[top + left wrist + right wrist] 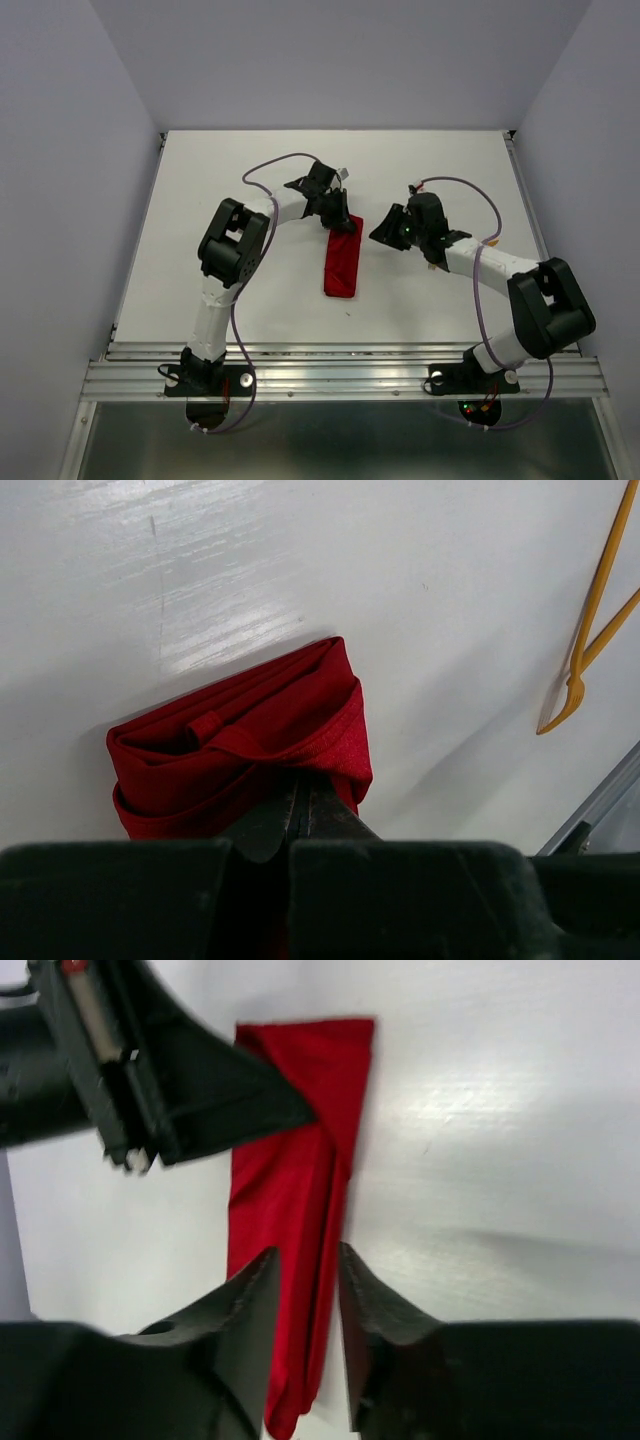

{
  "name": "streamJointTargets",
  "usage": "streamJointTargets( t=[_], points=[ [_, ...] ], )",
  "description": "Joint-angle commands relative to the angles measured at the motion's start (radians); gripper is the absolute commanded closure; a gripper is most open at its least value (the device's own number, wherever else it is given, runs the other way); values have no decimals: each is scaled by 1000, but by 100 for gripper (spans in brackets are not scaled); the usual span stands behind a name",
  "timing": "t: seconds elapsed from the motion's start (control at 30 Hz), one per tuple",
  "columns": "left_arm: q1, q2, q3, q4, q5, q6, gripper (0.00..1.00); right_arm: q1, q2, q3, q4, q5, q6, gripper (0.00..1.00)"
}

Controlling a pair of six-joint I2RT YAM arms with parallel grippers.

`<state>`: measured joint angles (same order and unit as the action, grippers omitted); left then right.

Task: Fold the napkin into a case and place the utensils inside
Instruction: Smooth out the smaller rectangle-folded napkin at the center of the board.

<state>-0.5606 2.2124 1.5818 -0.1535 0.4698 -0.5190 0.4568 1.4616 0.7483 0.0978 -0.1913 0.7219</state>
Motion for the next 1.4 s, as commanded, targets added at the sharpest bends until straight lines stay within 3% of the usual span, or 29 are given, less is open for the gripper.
streamJointTargets(
  t=[0.0, 0.03, 0.07, 0.3, 0.6, 0.9, 1.1, 1.37],
  points=[
    [1, 4, -29, -21, -31, 53, 100, -55, 63, 97, -21, 10, -58, 69],
    [1, 7, -26, -21, -23, 56, 100, -55, 113, 144, -23, 6, -71, 79],
    [1, 7, -26, -23, -23, 56, 100, -55, 138, 166, -23, -2, -75, 81],
    [1, 10, -25, -31, -8, 71, 100, -66, 299, 318, -17, -31, -79, 87],
    [1, 15, -20, -31, 0, 77, 100, -66, 440, 413, 0, -74, -88, 90],
    [1, 32, 6, -38, 9, 88, 100, -66, 514, 405, 37, -194, -99, 94],
    [1, 27, 9, -44, 13, 94, 100, -66, 548, 422, -39, -131, -105, 94],
    [1, -109, -29, -98, -5, 112, 100, -66, 559, 442, -92, -31, -99, 96]
  ],
)
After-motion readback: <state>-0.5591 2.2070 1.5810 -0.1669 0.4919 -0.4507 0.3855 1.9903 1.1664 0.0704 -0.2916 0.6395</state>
